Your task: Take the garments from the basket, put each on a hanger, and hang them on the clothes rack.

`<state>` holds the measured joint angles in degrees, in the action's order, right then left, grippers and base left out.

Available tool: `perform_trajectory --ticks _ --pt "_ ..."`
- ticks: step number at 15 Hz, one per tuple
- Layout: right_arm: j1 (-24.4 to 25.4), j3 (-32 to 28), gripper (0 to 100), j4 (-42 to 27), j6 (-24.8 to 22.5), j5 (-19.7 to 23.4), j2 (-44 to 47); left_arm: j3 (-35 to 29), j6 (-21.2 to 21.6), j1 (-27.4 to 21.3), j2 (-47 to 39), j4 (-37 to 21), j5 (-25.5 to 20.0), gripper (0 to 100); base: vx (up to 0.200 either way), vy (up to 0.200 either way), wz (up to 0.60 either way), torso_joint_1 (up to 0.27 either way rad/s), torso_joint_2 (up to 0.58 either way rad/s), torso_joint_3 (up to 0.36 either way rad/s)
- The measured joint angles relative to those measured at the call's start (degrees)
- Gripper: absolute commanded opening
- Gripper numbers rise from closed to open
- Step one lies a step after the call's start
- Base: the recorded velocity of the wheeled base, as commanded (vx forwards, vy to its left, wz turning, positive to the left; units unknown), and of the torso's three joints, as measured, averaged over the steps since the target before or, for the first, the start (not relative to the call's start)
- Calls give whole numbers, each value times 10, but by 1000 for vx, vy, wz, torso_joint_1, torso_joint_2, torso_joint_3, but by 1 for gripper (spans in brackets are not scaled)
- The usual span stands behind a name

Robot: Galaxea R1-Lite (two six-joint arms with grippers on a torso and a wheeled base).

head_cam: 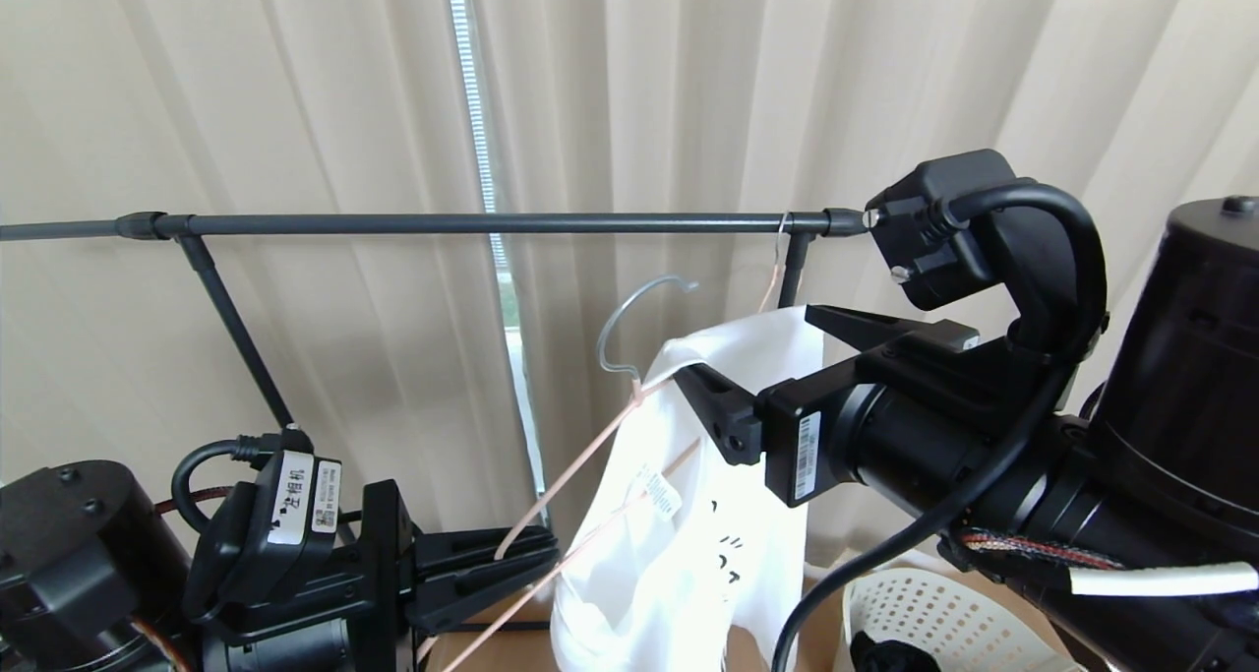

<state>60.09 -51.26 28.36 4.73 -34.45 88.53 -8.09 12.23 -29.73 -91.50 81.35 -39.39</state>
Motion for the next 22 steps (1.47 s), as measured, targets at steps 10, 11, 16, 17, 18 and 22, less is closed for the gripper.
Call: perform_trajectory --ticks 10,11,16,17,18,22 --pt "12 26 100 -4 -20 13 -25 5 -12 7 -6 47 -3 0 0 0 0 0 0 0" --pt "6 36 100 -4 -47 34 -36 9 -12 10 -6 54 -5 0 0 0 0 0 0 0" --pt "-82 51 100 -84 -129 213 -87 37 -13 48 -11 83 -63 0 0 0 0 0 0 0" --pt "-110 42 100 -116 -145 256 -95 44 -13 55 -12 86 -68 0 0 0 0 0 0 0" --pt "-134 31 100 -149 -161 300 -103 51 -13 60 -15 86 -78 0 0 0 0 0 0 0" --pt "-226 -57 100 -296 -252 492 -112 60 -13 77 -25 86 -132 0 0 0 0 0 0 0"
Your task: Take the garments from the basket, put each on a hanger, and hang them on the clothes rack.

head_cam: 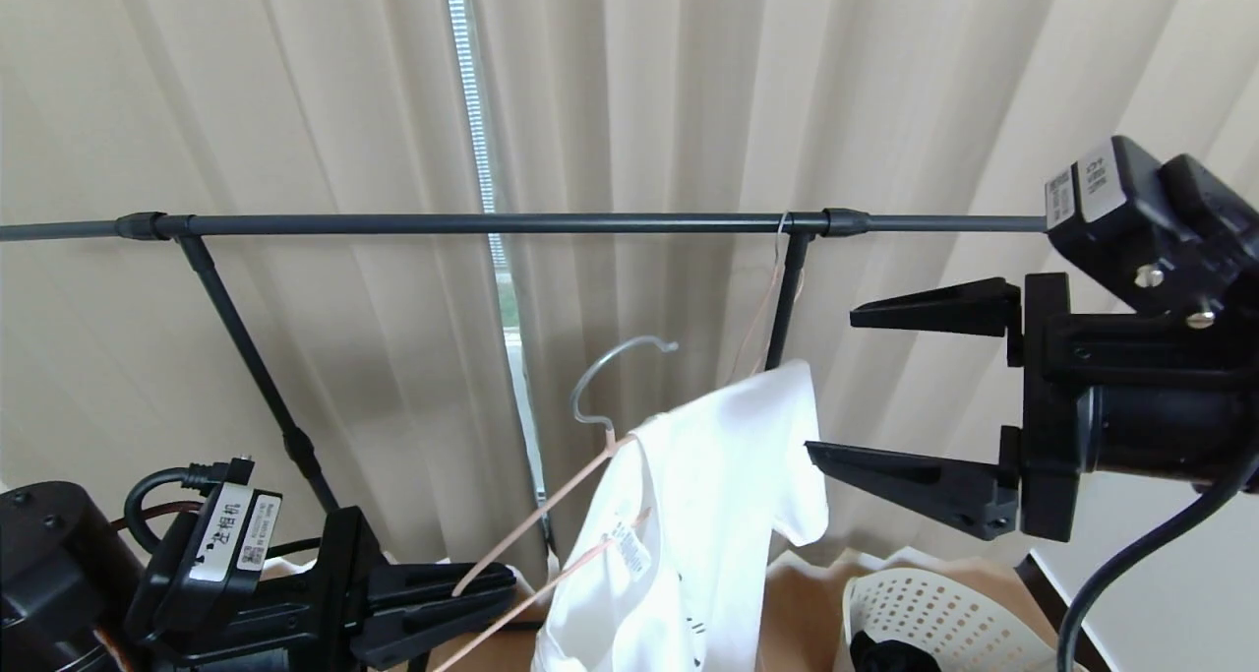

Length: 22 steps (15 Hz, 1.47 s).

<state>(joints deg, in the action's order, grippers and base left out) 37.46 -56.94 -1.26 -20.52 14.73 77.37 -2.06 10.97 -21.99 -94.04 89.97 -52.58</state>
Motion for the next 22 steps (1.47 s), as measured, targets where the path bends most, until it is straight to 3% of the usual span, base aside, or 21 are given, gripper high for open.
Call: perform_trajectory --ticks 3,6,8,11,16,22 --pt "-36 -90 100 -115 -60 104 34 5 2 6 -4 0 -36 0 0 0 0 0 0 0" --pt "-61 -185 100 -260 -187 189 99 12 3 5 -5 0 -49 0 0 0 0 0 0 0" --pt "-78 -247 100 -370 -273 210 140 14 3 5 -5 0 -65 0 0 0 0 0 0 0" --pt "-93 -322 100 -481 -350 224 191 13 2 1 -5 0 -69 0 0 0 0 0 0 0" --pt "-94 -351 100 -497 -364 238 237 10 2 -22 -6 0 -73 0 0 0 0 0 0 0" --pt "-78 -335 100 -501 -365 238 252 4 2 -30 -7 0 -88 0 0 0 0 0 0 0"
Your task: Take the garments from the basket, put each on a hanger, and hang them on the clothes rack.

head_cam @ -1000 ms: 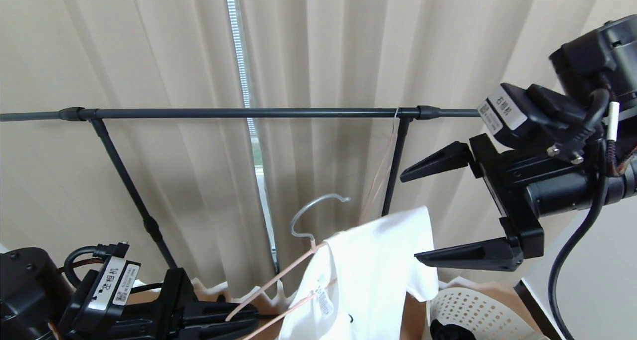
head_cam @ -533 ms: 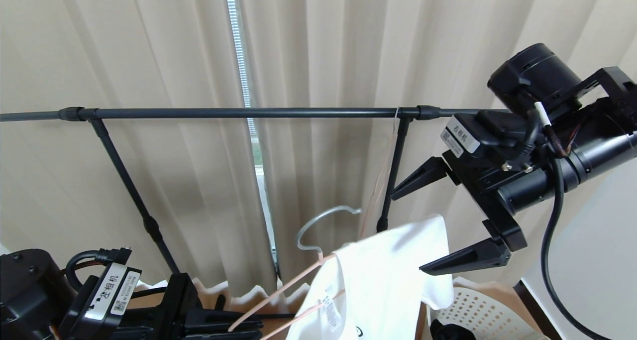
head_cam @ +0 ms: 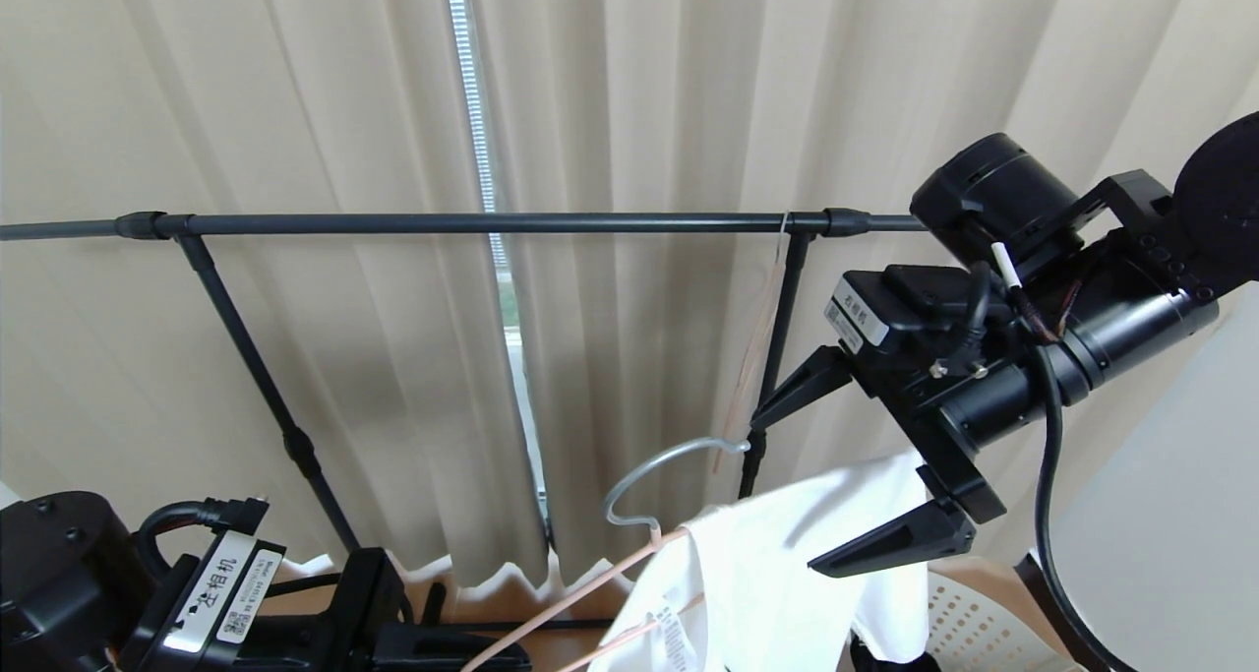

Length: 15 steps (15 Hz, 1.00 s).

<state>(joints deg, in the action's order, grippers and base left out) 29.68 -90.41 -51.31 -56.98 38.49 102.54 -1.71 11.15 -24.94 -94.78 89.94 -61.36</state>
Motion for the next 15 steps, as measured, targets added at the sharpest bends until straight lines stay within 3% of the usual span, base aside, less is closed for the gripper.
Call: perform_trajectory --ticks 15 --pt "16 0 100 6 0 -2 15 -1 -2 0 0 0 0 0 0 0 0 0 0 0"
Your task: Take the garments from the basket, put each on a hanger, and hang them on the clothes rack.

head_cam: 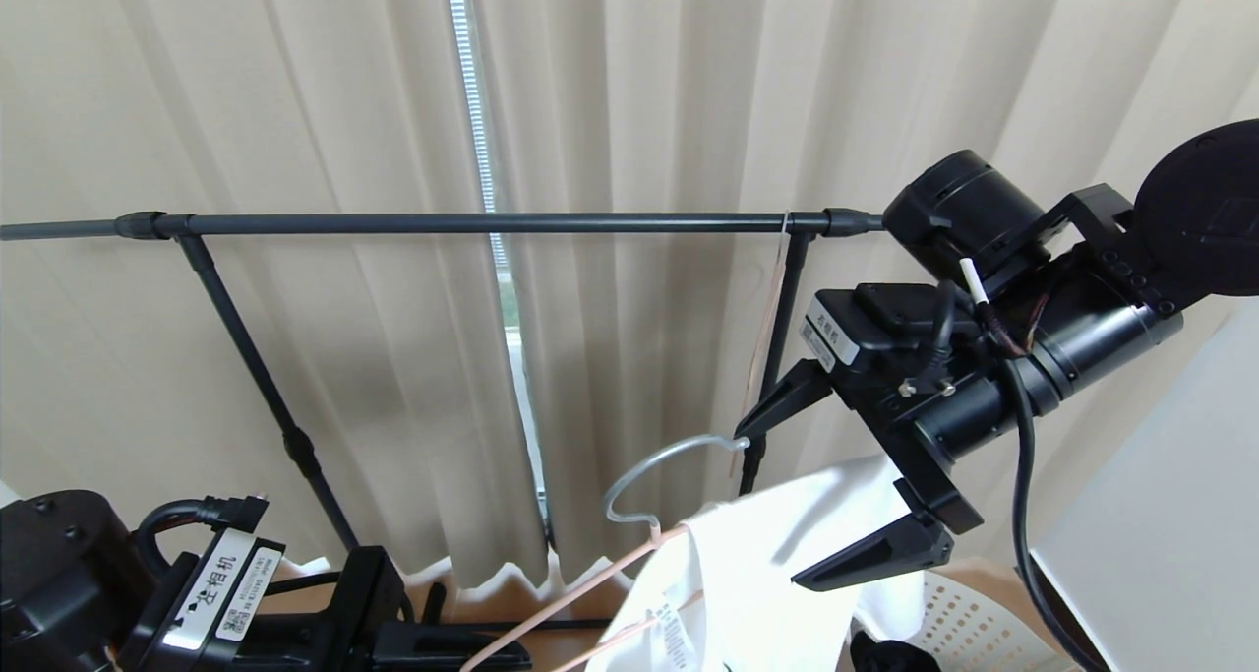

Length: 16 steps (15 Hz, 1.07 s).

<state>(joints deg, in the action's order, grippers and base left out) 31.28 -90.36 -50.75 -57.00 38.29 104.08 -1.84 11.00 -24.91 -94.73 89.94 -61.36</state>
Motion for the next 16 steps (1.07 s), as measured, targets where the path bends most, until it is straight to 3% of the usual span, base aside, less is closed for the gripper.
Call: perform_trajectory --ticks 1,2,16 --pt "2 1 100 0 0 0 2 0 0 0 0 0 0 0 0 0 0 0 0 0" --pt "3 1 0 0 0 0 3 0 0 0 0 0 0 0 0 0 0 0 0 0" --pt "7 1 0 -4 0 0 1 0 0 5 -1 0 0 0 0 0 0 0 0 0"
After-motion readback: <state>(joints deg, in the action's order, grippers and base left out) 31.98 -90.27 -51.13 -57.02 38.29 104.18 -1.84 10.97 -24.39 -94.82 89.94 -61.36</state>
